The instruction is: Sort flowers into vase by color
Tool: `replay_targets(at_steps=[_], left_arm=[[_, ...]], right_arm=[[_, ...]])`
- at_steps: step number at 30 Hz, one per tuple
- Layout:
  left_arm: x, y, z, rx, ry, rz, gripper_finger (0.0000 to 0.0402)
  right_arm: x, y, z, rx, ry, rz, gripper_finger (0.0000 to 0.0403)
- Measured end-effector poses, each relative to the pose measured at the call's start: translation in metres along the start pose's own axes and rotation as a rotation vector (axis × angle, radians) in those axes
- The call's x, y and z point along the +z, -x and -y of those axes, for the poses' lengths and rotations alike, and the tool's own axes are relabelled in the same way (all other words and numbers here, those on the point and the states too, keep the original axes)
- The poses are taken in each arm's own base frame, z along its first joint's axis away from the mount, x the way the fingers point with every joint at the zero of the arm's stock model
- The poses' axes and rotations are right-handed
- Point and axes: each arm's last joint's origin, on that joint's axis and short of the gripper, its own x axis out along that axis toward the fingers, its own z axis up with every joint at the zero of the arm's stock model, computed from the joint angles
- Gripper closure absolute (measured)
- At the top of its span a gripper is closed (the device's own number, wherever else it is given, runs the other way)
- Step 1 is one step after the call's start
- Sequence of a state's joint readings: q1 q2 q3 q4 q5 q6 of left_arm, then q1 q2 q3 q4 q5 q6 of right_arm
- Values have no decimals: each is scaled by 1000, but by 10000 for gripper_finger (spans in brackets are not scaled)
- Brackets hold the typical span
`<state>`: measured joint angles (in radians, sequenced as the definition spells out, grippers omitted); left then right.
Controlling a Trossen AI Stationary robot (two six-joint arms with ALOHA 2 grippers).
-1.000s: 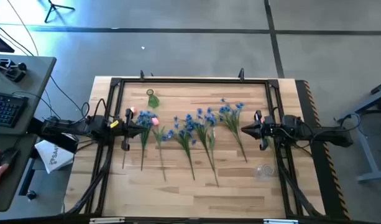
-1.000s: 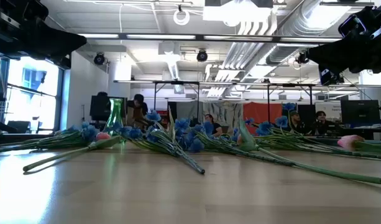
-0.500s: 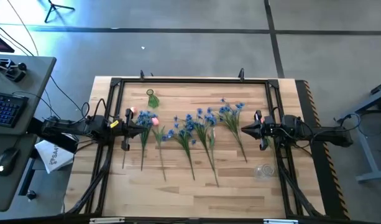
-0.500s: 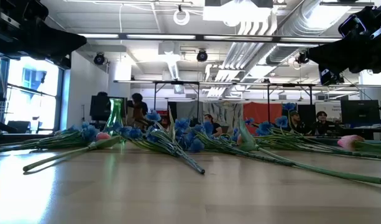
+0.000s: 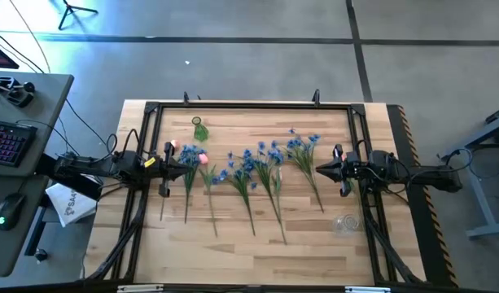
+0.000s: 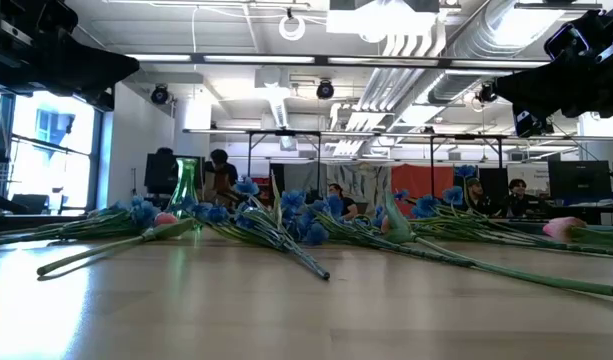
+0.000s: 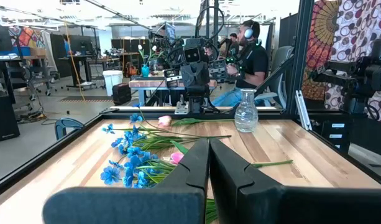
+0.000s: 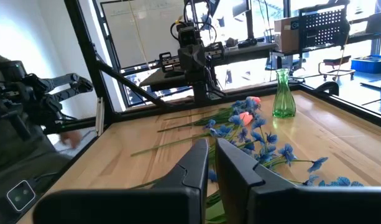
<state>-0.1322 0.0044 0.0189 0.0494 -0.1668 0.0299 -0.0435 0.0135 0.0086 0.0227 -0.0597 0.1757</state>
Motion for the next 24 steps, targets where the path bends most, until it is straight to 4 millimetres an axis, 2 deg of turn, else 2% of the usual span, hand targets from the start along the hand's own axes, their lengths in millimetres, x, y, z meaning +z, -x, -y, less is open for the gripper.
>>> replay_targets(at_steps=[21, 24], left_arm=[[1, 0, 0, 0, 2, 6, 401], [1, 0, 0, 0, 28, 6, 401]], right_arm=[[1, 0, 0, -1, -2, 6, 375], [8, 0, 0, -25, -45, 87, 375]])
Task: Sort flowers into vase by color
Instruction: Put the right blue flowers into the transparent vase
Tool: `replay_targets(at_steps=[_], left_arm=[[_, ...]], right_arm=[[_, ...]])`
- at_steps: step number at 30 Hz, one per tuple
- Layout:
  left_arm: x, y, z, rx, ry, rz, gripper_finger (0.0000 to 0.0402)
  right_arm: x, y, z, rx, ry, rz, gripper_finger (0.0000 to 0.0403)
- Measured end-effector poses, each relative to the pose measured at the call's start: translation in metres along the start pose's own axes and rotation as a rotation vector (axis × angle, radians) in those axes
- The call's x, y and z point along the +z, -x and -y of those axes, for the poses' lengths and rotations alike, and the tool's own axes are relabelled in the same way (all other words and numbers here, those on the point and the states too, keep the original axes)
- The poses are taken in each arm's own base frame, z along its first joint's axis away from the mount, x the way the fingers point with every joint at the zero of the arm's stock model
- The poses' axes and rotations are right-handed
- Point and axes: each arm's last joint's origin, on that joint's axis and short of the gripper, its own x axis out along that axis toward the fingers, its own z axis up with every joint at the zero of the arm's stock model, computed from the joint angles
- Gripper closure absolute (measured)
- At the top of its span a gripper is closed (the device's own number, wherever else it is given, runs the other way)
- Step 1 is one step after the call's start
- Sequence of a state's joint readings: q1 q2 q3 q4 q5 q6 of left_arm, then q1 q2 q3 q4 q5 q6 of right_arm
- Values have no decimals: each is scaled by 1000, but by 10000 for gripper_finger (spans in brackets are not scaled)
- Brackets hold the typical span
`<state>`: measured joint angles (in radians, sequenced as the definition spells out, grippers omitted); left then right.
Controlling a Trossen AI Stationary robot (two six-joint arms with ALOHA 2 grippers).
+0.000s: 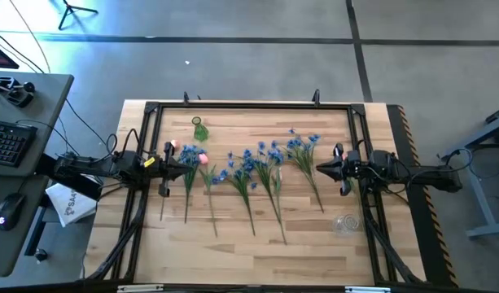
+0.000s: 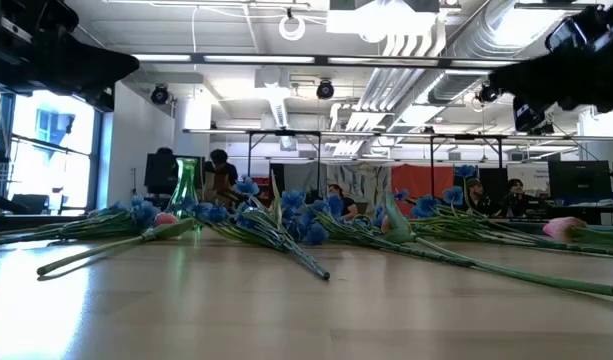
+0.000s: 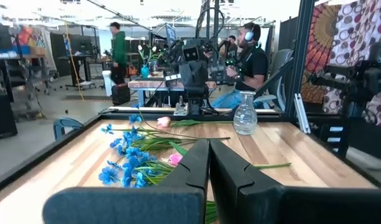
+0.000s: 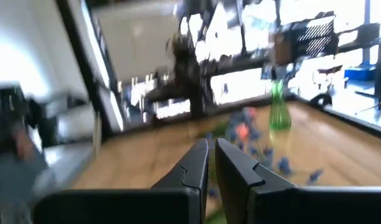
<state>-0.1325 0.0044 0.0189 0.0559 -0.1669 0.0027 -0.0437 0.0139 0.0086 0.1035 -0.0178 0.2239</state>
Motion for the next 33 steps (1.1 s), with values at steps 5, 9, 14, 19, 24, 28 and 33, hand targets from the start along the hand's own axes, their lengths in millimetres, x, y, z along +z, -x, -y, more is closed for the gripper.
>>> replay_targets(at_steps=[5, 9, 14, 19, 24, 28, 33], left_arm=[[0, 0, 0, 0, 100, -1, 401], [0, 0, 0, 0, 181, 0, 401], [0, 0, 0, 0, 193, 3, 401], [0, 0, 0, 0, 193, 1, 401], [0, 0, 0, 1, 159, 2, 401], [0, 0, 0, 1, 178, 0, 401], [-1, 0, 0, 5, 254, -6, 401]], right_arm=[[27, 4, -2, -24, -287, 313, 375], [43, 8, -9, 96, -270, 365, 375], [61, 6, -15, 131, -293, 263, 375], [65, -12, -10, -252, -299, -173, 368], [64, -46, -8, -422, -230, -516, 326], [51, -70, -6, -518, -321, -824, 263], [27, -87, -6, -651, -410, -1152, 171]])
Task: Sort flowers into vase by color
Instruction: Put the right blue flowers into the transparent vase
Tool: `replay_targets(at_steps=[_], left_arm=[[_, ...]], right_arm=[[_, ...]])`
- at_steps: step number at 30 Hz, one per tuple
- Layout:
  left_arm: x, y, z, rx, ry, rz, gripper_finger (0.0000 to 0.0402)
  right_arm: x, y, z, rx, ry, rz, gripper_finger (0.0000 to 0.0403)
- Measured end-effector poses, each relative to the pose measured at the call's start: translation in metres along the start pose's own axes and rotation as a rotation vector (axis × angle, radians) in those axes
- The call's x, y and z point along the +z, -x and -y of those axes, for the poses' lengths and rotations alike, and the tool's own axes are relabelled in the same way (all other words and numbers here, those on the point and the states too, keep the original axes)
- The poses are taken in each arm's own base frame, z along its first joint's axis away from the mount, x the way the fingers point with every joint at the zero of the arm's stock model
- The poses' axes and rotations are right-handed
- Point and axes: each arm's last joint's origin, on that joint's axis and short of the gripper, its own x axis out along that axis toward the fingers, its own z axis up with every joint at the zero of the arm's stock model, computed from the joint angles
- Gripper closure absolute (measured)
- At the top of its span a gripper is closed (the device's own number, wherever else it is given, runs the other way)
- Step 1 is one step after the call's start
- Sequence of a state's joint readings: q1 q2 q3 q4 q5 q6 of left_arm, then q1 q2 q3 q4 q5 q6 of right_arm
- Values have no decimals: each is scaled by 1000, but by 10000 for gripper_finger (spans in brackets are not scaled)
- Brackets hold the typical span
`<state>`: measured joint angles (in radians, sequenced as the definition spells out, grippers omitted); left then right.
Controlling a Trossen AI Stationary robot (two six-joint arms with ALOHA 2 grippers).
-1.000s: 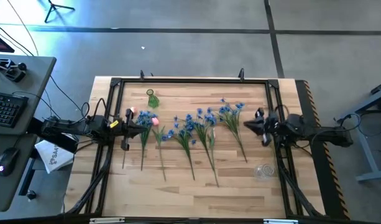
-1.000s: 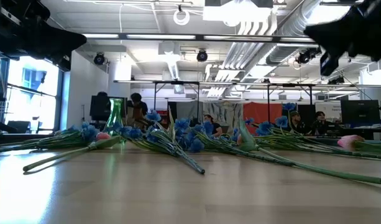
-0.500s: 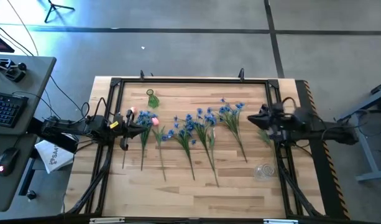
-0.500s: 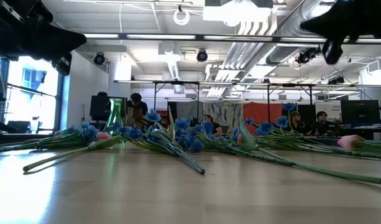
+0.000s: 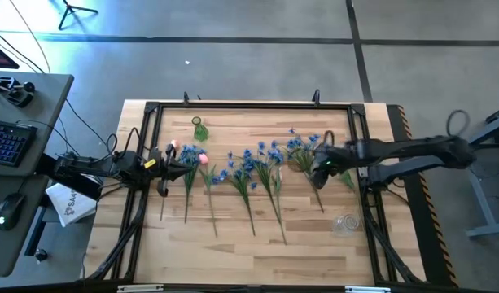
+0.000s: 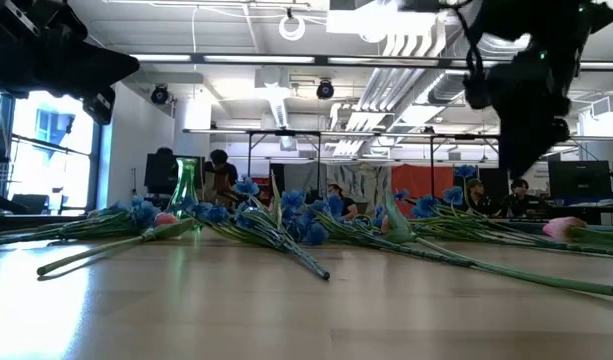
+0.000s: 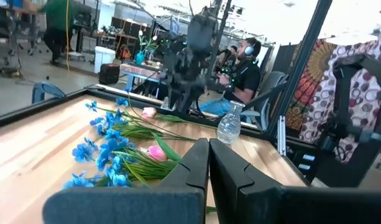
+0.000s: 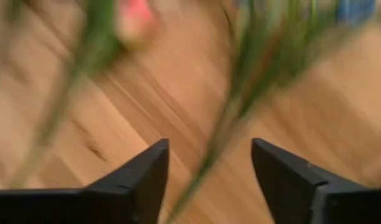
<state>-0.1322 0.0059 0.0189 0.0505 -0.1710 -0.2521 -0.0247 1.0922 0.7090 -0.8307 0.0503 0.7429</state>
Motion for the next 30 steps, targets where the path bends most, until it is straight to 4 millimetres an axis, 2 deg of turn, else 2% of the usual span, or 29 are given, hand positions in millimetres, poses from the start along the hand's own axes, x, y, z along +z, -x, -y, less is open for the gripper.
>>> replay_targets(at_steps=[5, 9, 12, 16, 20, 27, 30], left_arm=[[0, 0, -1, 31, 17, 6, 401], [0, 0, -1, 50, 16, 13, 401], [2, 0, -1, 48, 10, 25, 401], [3, 0, -1, 43, -25, 42, 401], [7, 0, 0, 32, -65, 85, 401], [9, -1, 1, 30, -86, 103, 401], [10, -3, 0, 80, -146, 114, 401]], right_arm=[[-9, -35, -6, -131, -22, -136, 118], [-9, -55, -8, -220, -79, -156, 114], [-8, -67, -10, -238, -83, -167, 125], [-5, -81, -15, -223, -90, -163, 162], [-5, -88, -16, -230, -92, -181, 219], [-11, -87, -20, -248, -69, -165, 380], [-17, -81, -22, -289, -46, -128, 388]])
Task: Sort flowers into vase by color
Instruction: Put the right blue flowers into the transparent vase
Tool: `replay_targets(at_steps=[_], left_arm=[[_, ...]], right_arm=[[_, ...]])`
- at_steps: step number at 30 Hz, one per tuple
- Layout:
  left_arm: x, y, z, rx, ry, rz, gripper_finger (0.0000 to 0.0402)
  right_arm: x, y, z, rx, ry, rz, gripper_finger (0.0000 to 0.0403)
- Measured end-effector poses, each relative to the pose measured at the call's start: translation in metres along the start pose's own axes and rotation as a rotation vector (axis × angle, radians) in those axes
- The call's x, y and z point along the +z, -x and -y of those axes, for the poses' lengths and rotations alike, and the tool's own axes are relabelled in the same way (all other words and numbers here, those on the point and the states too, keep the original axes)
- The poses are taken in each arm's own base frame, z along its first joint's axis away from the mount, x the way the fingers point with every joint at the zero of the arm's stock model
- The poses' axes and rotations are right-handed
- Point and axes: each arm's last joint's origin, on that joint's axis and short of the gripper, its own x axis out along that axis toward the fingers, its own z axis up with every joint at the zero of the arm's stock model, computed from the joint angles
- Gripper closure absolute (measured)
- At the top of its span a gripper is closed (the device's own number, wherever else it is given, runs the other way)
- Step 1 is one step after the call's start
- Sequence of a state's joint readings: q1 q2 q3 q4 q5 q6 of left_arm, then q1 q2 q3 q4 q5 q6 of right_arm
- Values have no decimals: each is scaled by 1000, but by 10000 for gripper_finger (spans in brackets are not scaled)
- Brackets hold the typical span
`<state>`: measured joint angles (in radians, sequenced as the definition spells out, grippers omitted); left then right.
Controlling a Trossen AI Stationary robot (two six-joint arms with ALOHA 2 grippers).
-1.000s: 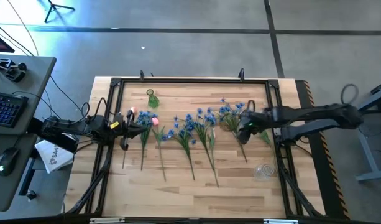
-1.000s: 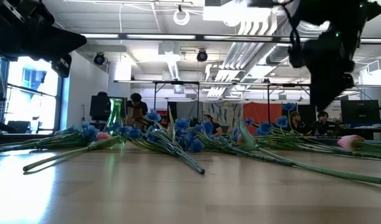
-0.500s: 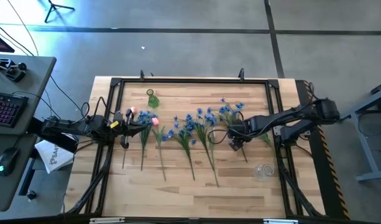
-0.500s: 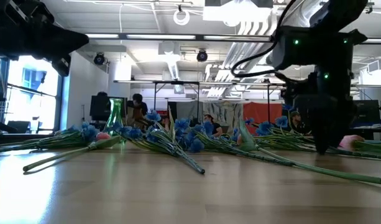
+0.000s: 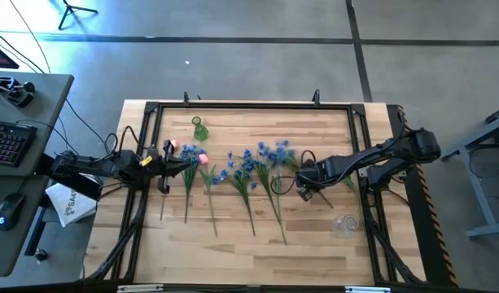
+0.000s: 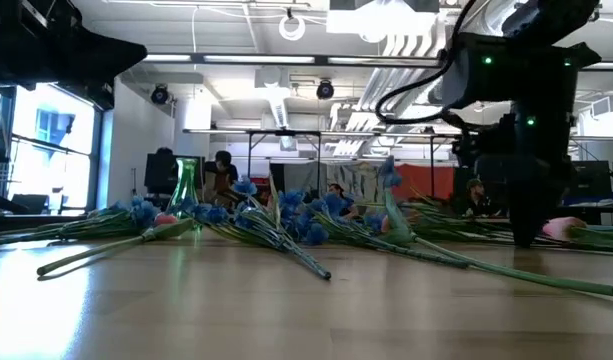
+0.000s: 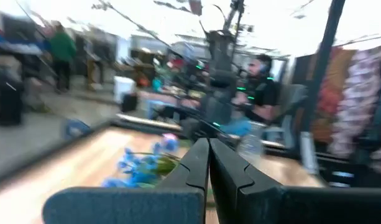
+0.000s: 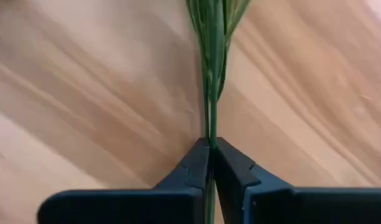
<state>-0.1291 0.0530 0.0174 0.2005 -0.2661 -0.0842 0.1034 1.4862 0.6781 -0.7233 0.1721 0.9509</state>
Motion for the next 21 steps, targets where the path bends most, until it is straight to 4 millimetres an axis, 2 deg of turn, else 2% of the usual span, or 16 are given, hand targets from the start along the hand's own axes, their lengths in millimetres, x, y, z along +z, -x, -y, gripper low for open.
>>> replay_targets(at_steps=[3, 5, 9, 12, 16, 21], left_arm=[[3, -1, 0, 14, -9, 34, 401], [5, -3, 1, -3, -32, 54, 401], [12, -9, 6, -48, -78, 121, 401], [12, -16, 9, -66, -126, 139, 401], [8, -27, 12, -63, -155, 127, 401], [1, -41, 15, -64, -141, 73, 401]], right_arm=[[-9, 14, 7, -33, 10, 65, 396], [-9, 30, 8, 34, -2, 172, 399], [-17, 56, 27, 109, -22, 354, 400], [-24, 77, 40, 223, -28, 568, 401], [-37, 113, 49, 414, 66, 821, 402], [-55, 157, 59, 682, 176, 999, 402]])
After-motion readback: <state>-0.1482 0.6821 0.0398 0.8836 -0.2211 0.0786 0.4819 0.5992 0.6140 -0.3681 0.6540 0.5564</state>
